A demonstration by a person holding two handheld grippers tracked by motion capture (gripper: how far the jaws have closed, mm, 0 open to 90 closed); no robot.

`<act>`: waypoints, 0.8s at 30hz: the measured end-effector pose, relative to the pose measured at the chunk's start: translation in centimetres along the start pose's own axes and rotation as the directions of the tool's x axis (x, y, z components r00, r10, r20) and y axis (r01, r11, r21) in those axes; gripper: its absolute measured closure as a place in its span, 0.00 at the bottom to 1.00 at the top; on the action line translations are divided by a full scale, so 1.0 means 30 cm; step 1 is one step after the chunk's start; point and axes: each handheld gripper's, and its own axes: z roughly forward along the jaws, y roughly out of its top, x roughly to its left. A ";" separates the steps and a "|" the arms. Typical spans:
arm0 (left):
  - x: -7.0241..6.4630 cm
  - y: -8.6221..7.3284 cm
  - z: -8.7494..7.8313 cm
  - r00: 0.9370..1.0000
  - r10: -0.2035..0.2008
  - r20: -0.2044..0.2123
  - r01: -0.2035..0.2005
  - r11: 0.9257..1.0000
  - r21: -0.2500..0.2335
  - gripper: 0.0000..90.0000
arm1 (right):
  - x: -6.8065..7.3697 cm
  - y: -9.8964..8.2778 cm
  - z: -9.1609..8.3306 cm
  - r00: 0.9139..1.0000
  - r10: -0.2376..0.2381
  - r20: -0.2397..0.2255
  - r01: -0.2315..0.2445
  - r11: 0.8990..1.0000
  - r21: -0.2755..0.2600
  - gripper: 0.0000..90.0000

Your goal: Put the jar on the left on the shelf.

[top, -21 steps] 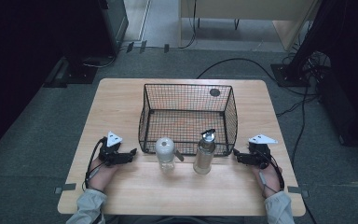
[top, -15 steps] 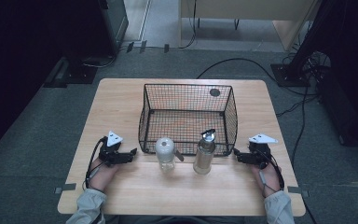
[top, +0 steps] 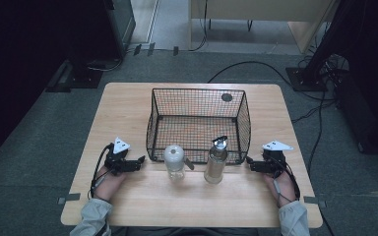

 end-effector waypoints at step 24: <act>-0.009 -0.002 -0.003 1.000 -0.003 -0.006 0.003 1.000 0.001 0.21 | -0.001 0.001 0.001 1.000 0.002 0.001 -0.002 1.000 0.000 0.19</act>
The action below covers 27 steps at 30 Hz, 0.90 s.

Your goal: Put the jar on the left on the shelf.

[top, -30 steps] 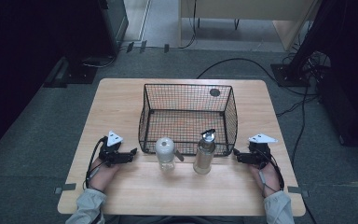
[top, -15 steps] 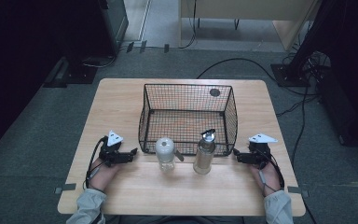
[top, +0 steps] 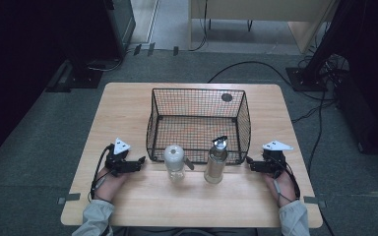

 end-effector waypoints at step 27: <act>0.002 0.003 0.003 1.000 0.006 0.010 -0.006 1.000 0.000 0.21 | 0.001 0.002 0.003 1.000 0.018 0.020 -0.018 1.000 -0.001 0.19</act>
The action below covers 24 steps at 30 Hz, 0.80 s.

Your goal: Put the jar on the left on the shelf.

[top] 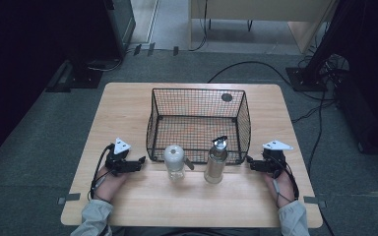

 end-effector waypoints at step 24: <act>-0.003 0.008 0.012 1.000 0.004 0.004 -0.004 1.000 0.019 0.10 | 0.002 -0.004 -0.005 1.000 0.002 0.000 -0.002 1.000 0.002 0.18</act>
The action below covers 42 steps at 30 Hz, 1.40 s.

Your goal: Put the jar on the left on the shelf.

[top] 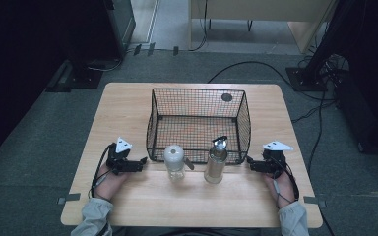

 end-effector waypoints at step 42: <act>-0.112 0.052 -0.194 0.996 0.061 0.058 -0.044 0.966 -0.255 0.14 | -0.017 0.018 0.020 0.998 0.041 0.049 -0.041 0.999 -0.003 0.18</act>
